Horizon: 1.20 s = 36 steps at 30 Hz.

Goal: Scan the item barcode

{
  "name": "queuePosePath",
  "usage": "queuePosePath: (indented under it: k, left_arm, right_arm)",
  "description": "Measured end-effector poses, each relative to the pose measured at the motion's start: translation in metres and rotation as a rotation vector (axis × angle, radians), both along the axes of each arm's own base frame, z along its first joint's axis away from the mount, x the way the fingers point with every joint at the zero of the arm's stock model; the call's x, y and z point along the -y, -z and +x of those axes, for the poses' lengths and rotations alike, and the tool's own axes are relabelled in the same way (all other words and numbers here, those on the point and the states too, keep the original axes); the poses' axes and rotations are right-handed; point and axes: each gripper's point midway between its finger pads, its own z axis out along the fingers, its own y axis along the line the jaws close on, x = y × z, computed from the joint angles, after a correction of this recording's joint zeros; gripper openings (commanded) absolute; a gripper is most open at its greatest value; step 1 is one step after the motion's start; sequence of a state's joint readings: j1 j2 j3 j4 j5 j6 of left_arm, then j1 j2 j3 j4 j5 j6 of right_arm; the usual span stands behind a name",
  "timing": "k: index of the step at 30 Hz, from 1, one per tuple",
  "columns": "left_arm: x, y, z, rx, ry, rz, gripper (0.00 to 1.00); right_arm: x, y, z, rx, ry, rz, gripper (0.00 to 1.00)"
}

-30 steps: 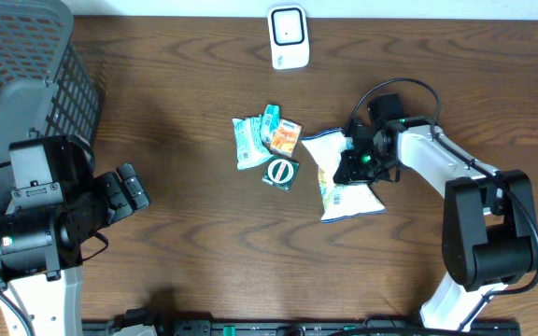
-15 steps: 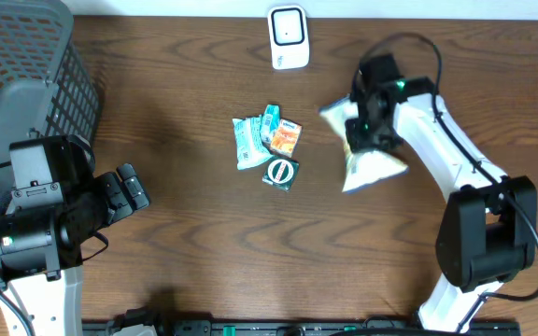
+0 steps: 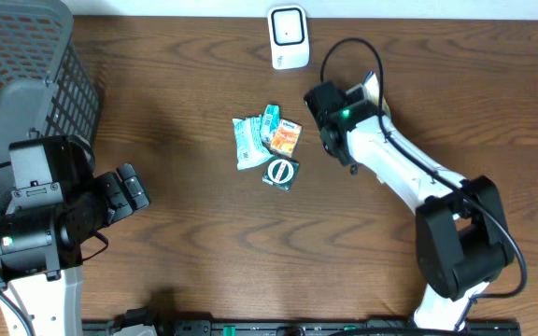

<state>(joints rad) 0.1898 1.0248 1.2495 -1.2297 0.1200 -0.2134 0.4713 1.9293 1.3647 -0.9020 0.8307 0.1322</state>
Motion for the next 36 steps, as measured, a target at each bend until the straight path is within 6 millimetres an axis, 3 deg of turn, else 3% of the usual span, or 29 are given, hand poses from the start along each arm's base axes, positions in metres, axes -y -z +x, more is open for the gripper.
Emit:
queuePosePath:
  k: [5,6,7,8,11,14,20,30,36]
  left_arm:
    - [0.0,0.0,0.0,0.0,0.0,0.0,0.98]
    - [0.0,0.0,0.0,0.0,0.0,0.0,0.97]
    - [0.0,0.0,0.0,0.0,0.0,0.0,0.97]
    - [0.0,0.0,0.0,0.0,0.0,0.0,0.98]
    - [0.0,0.0,0.0,0.0,0.0,0.0,0.98]
    - [0.0,0.0,0.0,0.0,0.0,0.0,0.97]
    - [0.0,0.0,0.0,0.0,0.0,0.0,0.98]
    - [0.0,0.0,0.0,0.0,0.0,0.0,0.98]
    - [0.0,0.0,0.0,0.0,0.0,0.0,0.98]
  right_arm:
    - [0.008,0.024,-0.015,-0.064,0.011,-0.045,0.17]
    - [0.006,0.026,-0.015,-0.068,0.007,-0.041,0.24]
    - [0.002,0.028,-0.016,-0.069,0.005,-0.03,0.4]
    - [-0.005,0.031,-0.017,-0.077,-0.01,-0.01,0.48]
    - [-0.024,0.04,-0.023,-0.108,-0.039,0.056,0.61]
    - [-0.046,0.049,-0.031,-0.146,-0.068,0.138,0.86]
    - [-0.083,0.061,-0.051,-0.23,-0.138,0.237,0.88]
    - [-0.143,0.059,-0.07,-0.318,-0.222,0.43,0.94]
    - [-0.155,0.035,-0.075,-0.372,-0.202,0.494,0.96]
